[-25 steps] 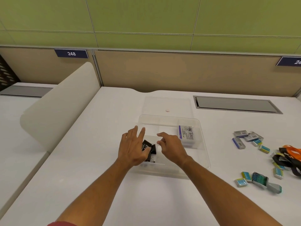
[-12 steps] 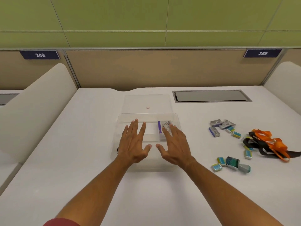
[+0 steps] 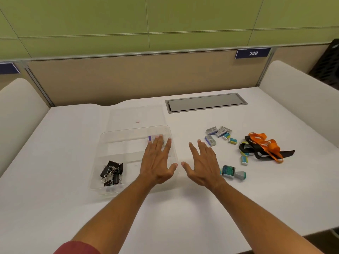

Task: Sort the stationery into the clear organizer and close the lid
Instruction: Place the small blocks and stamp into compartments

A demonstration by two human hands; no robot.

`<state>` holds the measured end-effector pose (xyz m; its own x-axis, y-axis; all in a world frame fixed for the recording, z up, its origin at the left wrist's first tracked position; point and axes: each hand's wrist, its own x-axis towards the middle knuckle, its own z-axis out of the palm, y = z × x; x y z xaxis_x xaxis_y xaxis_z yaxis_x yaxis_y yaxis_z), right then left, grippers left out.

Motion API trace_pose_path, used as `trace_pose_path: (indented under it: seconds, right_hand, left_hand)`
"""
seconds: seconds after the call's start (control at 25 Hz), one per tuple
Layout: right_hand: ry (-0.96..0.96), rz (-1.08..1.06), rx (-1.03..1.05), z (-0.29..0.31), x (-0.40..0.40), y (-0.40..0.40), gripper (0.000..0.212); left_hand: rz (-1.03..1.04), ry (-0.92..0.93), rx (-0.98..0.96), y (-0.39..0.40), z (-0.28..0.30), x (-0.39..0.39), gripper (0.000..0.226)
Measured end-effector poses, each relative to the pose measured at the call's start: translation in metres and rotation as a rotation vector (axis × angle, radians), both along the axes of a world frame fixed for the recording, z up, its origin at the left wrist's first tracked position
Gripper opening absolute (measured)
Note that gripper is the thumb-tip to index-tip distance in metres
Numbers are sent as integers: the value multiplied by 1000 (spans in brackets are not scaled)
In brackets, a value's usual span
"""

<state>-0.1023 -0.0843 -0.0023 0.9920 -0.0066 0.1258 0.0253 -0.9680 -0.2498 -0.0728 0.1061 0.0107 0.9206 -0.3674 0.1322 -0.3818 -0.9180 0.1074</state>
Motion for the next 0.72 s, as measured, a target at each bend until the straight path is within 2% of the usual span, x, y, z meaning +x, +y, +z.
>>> trace_pose_path:
  seconds: [0.52, 0.72]
  right_hand:
    - [148, -133, -44, -14, -33, -95, 89]
    - [209, -178, -54, -17, -42, -114, 81]
  left_hand:
    - [-158, 15, 52, -97, -11, -8, 90]
    - [-188, 16, 60, -111, -18, -9, 92]
